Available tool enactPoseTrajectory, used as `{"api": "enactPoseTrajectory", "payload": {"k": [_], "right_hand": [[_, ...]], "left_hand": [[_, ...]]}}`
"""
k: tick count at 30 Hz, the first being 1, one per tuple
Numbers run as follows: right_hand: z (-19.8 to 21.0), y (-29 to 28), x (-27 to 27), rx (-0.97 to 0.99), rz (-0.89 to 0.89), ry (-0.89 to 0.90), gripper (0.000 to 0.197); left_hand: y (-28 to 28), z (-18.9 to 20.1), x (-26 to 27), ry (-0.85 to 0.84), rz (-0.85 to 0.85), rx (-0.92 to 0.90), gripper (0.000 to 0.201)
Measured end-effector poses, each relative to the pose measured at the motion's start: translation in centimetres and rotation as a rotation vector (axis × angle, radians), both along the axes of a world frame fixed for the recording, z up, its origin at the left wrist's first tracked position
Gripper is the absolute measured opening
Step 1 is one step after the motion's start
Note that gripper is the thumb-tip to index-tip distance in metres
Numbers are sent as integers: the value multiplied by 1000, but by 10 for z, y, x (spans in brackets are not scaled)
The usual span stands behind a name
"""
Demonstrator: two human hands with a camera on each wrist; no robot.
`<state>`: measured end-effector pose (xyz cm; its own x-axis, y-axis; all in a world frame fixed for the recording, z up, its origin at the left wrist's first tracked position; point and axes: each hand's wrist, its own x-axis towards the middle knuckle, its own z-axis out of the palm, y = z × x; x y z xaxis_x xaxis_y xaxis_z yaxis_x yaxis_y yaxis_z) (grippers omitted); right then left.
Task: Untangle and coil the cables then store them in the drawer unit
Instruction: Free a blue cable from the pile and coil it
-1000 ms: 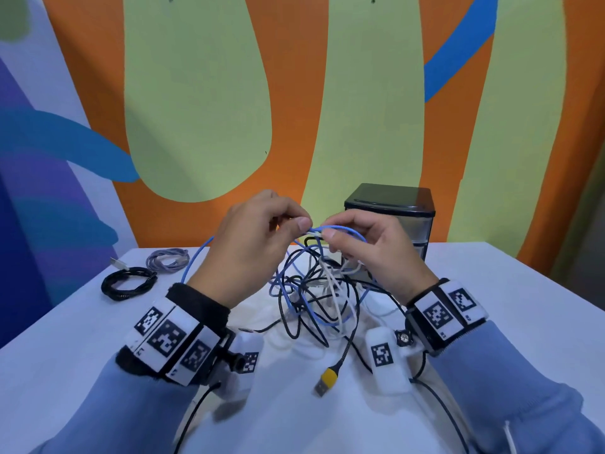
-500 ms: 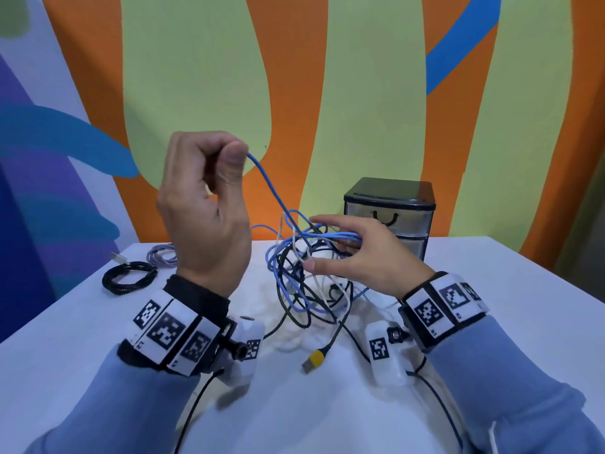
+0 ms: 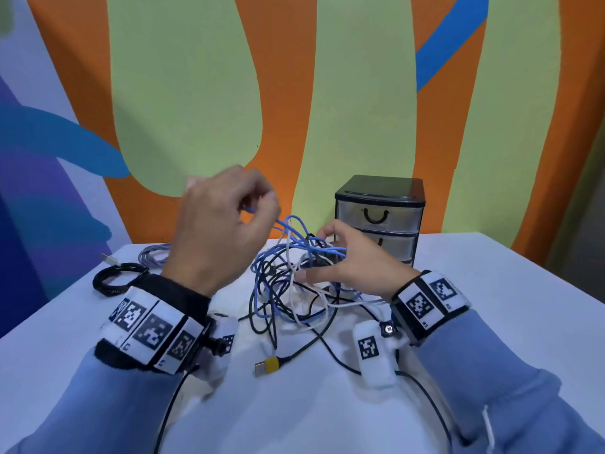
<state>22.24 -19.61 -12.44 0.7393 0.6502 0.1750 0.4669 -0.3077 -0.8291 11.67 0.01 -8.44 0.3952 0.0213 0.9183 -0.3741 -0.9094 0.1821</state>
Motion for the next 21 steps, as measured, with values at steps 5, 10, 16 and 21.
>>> {"api": "enactPoseTrajectory", "payload": {"k": [5,10,16,21], "right_hand": [[-1,-2,8,68,-17,36,57],[-6,0,12,153,-14,40,53],[-12,5,19,200,-60,52,47],[-9,6,18,299,-142,35,39]], "left_hand": [[-3,-8,-2,354,-97,112,47],[-1,-4,-4,399,-243,-13,28],[0,-1,-3,451,-123,-177,47],[15,-4,-3,741,57,-105,60]]}}
